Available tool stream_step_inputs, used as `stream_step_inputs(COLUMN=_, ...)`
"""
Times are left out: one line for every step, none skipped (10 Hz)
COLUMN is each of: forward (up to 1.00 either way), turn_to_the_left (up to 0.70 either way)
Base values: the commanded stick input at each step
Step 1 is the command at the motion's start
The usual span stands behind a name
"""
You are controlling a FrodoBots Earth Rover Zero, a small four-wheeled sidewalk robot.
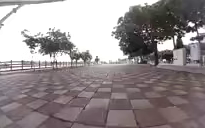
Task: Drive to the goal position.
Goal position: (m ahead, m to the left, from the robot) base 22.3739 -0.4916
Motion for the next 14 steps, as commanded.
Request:
stream_step_inputs(forward=1.0, turn_to_the_left=0.0)
stream_step_inputs(forward=1.0, turn_to_the_left=0.0)
stream_step_inputs(forward=1.0, turn_to_the_left=0.0)
stream_step_inputs(forward=1.0, turn_to_the_left=0.0)
stream_step_inputs(forward=1.0, turn_to_the_left=0.0)
stream_step_inputs(forward=1.0, turn_to_the_left=0.0)
stream_step_inputs(forward=1.0, turn_to_the_left=0.0)
stream_step_inputs(forward=1.0, turn_to_the_left=0.0)
stream_step_inputs(forward=1.0, turn_to_the_left=0.0)
stream_step_inputs(forward=1.0, turn_to_the_left=0.0)
stream_step_inputs(forward=1.0, turn_to_the_left=0.0)
stream_step_inputs(forward=1.0, turn_to_the_left=0.0)
stream_step_inputs(forward=1.0, turn_to_the_left=0.0)
stream_step_inputs(forward=1.0, turn_to_the_left=0.0)
